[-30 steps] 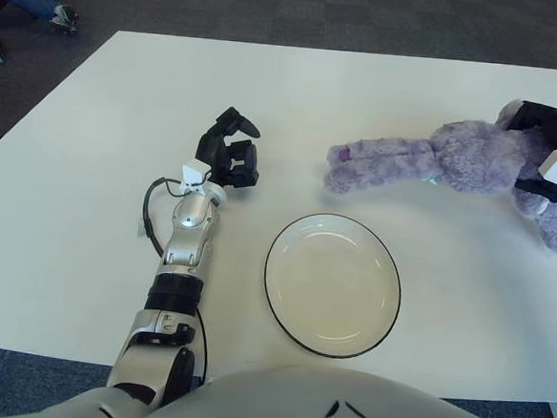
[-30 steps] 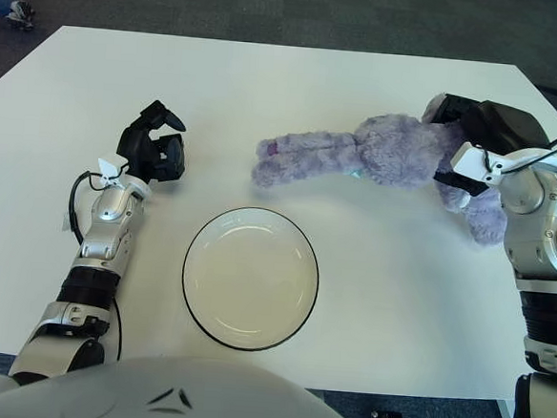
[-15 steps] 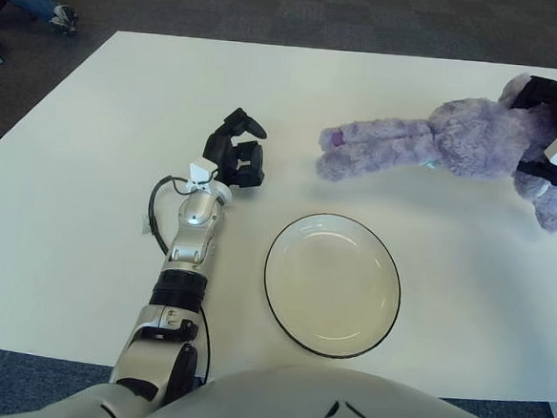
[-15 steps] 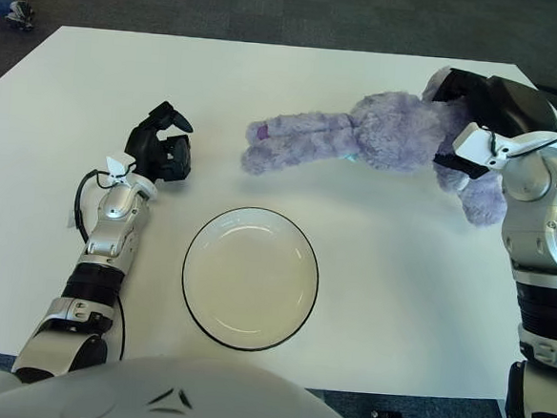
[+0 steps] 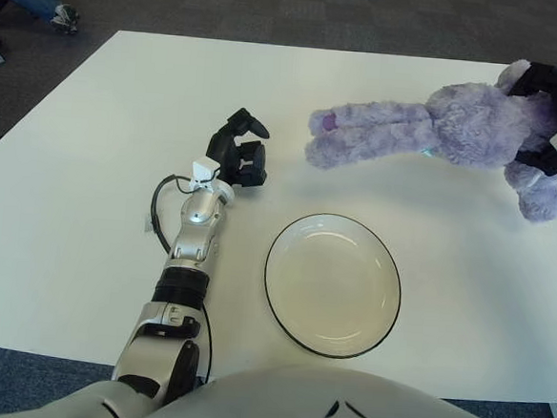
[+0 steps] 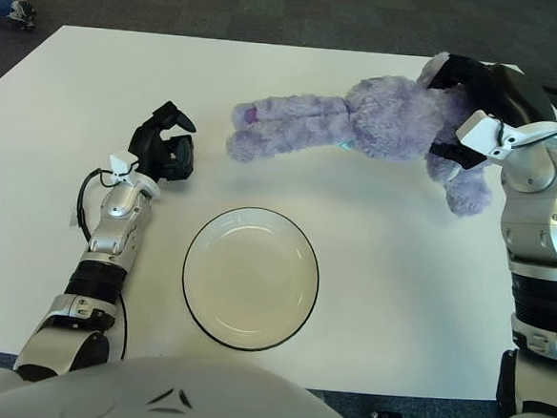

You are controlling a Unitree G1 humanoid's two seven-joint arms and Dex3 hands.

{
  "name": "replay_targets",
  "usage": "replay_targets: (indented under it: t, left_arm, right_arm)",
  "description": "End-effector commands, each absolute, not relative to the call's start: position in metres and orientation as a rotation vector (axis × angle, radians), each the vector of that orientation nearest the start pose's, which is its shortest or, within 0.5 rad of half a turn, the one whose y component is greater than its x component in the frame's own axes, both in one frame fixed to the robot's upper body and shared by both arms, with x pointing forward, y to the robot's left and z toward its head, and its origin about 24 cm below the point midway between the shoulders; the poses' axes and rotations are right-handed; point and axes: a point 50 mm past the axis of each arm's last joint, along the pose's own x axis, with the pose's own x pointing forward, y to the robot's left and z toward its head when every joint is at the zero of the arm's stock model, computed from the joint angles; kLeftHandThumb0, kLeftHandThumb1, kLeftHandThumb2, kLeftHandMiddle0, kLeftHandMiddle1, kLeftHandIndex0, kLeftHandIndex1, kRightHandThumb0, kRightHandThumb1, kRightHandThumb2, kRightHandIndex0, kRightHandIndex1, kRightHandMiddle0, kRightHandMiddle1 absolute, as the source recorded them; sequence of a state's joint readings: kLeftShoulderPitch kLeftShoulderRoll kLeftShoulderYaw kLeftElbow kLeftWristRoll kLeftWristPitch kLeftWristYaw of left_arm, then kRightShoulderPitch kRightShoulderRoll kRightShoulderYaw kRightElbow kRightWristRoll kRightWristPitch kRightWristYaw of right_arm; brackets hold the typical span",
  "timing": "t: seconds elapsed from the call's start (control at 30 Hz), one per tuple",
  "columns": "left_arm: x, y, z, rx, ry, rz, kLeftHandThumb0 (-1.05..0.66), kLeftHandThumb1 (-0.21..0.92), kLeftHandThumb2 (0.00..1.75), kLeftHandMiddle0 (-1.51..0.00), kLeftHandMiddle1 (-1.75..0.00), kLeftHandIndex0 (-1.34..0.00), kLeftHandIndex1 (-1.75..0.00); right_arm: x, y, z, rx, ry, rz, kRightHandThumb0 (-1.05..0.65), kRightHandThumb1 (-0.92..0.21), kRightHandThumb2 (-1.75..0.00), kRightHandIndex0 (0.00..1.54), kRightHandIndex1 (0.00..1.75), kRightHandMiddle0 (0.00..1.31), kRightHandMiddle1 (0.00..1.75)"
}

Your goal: Put the doll into the plate.

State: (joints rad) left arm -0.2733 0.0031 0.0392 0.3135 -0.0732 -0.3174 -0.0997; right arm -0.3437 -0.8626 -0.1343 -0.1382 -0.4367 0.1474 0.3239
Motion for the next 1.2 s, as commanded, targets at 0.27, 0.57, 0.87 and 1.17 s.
replay_targets:
  t: [0.27, 0.57, 0.87, 1.17]
  left_arm:
    - [0.304, 0.133, 0.070, -0.077, -0.273, -0.143, -0.47, 0.34, 1.29, -1.27, -1.75, -0.59, -1.75]
    - [0.305, 0.132, 0.070, -0.091, -0.267, -0.144, -0.47, 0.35, 1.27, -1.25, -1.75, -0.58, -1.75]
    - [0.306, 0.131, 0.069, -0.098, -0.268, -0.150, -0.46, 0.36, 1.26, -1.24, -1.75, -0.58, -1.75]
    - [0.307, 0.131, 0.068, -0.100, -0.271, -0.156, -0.46, 0.37, 1.26, -1.23, -1.75, -0.57, -1.75]
  right_arm:
    - [0.292, -0.251, 0.253, -1.211, -0.297, 0.004, 0.58, -0.07, -1.62, 0.82, 1.75, 1.12, 1.75]
    - [0.299, -0.229, 0.271, -1.327, -0.326, 0.128, 0.58, -0.08, -1.61, 0.81, 1.75, 1.09, 1.75]
    - [0.299, -0.222, 0.267, -1.201, -0.304, 0.223, 0.57, -0.10, -1.59, 0.79, 1.75, 1.04, 1.75]
    - [0.298, -0.214, 0.266, -1.147, -0.302, 0.244, 0.56, -0.10, -1.58, 0.79, 1.75, 1.05, 1.75]
